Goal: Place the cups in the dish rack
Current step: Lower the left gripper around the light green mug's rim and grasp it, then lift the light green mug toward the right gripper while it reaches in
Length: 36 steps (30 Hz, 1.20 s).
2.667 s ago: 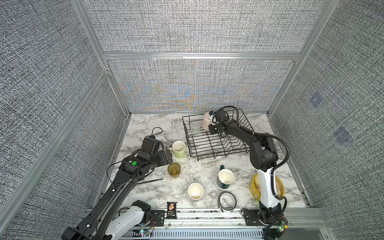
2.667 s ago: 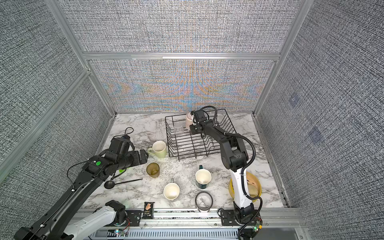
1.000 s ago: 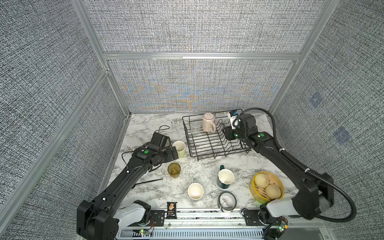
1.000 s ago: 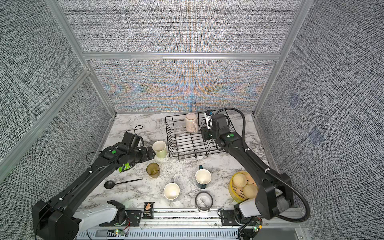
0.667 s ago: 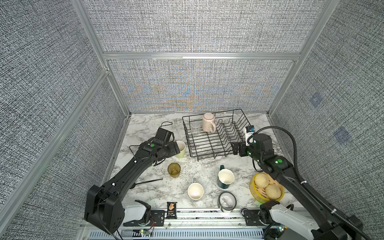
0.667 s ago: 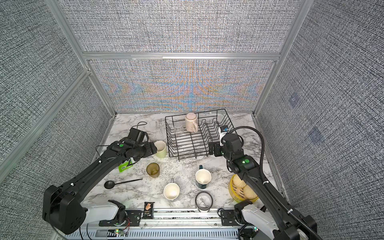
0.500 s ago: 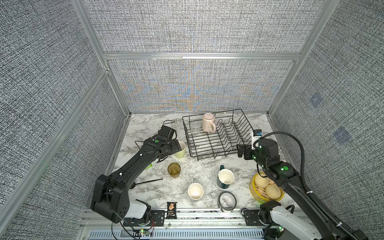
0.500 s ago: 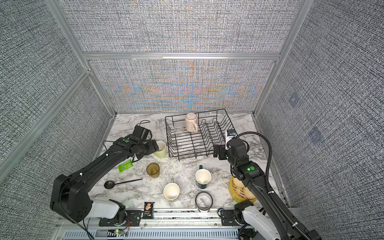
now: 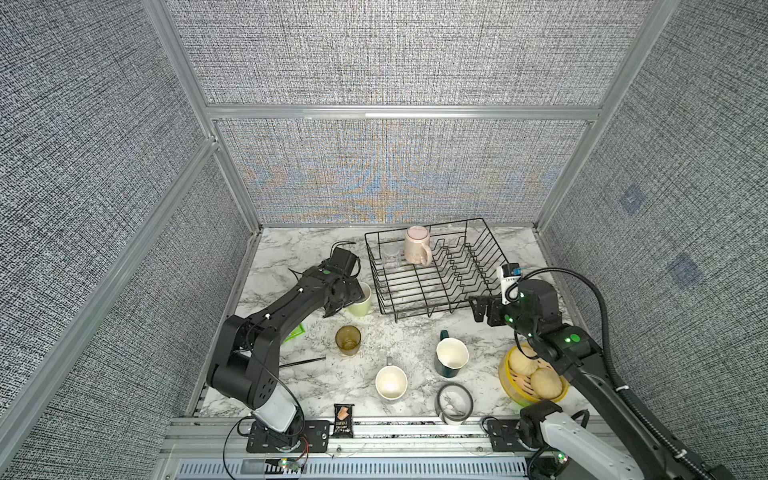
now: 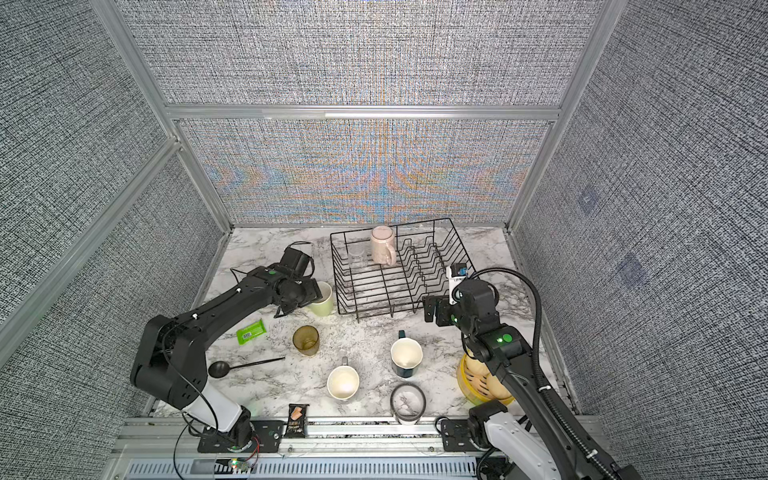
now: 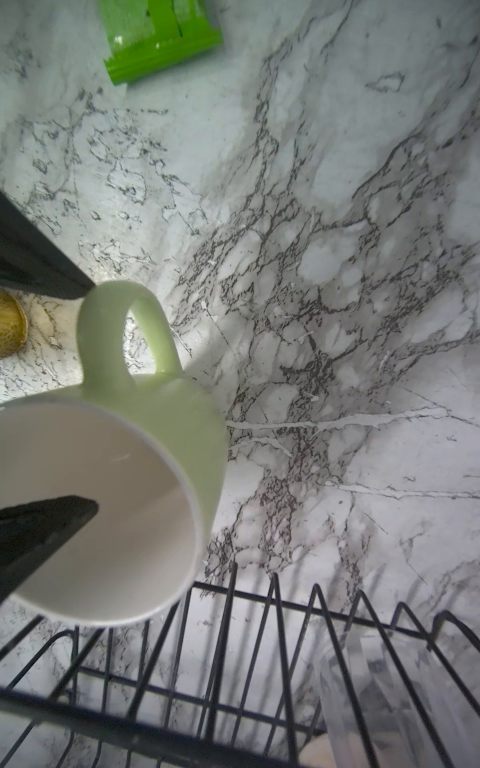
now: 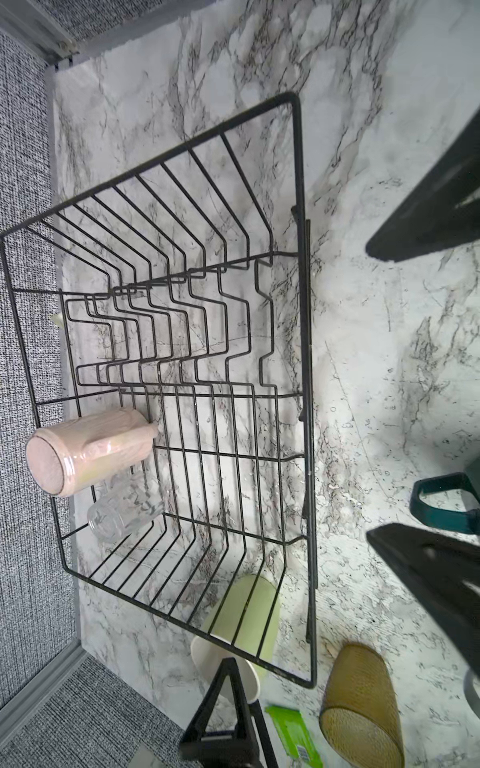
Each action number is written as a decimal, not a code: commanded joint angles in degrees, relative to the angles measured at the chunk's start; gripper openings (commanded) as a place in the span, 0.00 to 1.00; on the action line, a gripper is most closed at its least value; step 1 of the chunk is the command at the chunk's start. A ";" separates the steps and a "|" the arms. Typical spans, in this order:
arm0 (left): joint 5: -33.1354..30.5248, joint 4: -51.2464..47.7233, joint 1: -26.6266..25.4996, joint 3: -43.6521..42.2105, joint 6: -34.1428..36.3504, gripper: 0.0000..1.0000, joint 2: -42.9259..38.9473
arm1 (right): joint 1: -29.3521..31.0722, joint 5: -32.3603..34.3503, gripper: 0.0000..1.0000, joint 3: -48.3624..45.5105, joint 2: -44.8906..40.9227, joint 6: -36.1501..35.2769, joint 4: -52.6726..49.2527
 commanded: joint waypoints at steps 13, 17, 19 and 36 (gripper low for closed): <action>2.52 1.27 1.73 0.75 2.94 0.27 5.72 | -0.02 -1.73 0.99 0.40 -2.56 0.81 -3.28; 2.05 1.07 2.03 0.15 3.68 0.21 4.46 | -0.01 -1.81 0.99 0.55 -3.28 0.91 -3.74; 1.93 1.00 2.29 -0.37 4.09 0.17 3.64 | -0.02 -1.85 0.99 0.75 -3.50 1.00 -3.91; 7.92 0.81 3.70 -2.65 8.47 0.00 -8.35 | -0.02 -12.18 0.99 1.78 -3.87 2.78 -2.70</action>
